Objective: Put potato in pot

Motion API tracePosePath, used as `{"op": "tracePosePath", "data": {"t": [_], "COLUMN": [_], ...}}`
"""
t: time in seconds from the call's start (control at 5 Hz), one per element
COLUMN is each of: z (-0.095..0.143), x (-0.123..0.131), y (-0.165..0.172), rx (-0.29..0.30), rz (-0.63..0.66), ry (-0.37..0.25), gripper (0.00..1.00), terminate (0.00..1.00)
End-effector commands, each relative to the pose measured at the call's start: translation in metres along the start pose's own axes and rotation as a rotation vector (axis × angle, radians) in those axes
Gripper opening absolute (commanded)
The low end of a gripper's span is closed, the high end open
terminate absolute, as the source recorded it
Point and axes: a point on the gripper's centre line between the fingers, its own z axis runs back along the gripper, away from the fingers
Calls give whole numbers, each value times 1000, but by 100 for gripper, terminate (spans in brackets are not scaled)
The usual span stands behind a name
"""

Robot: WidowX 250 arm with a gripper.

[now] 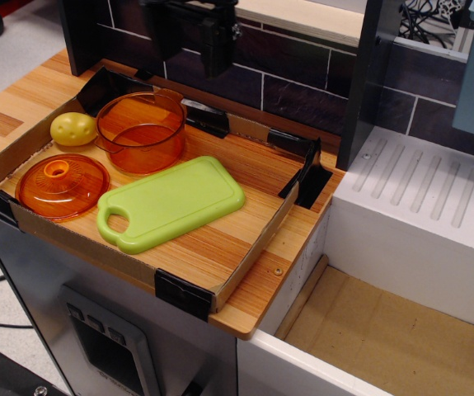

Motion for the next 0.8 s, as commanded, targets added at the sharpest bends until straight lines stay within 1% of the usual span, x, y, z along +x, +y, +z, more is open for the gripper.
{"op": "tracePosePath", "data": {"t": [0.0,0.2,0.4,0.6], "z": [32,45,50,41], "x": [-3,-8,-10,-16], "y": [33,49,65,76], "rx": [-54,-93,-154,-157], "rz": [-457,-669,-823,-905], "ry": [-111,-154,-129,-42], "gripper": [100,100,100,100], "terminate": [0,0,0,0]}}
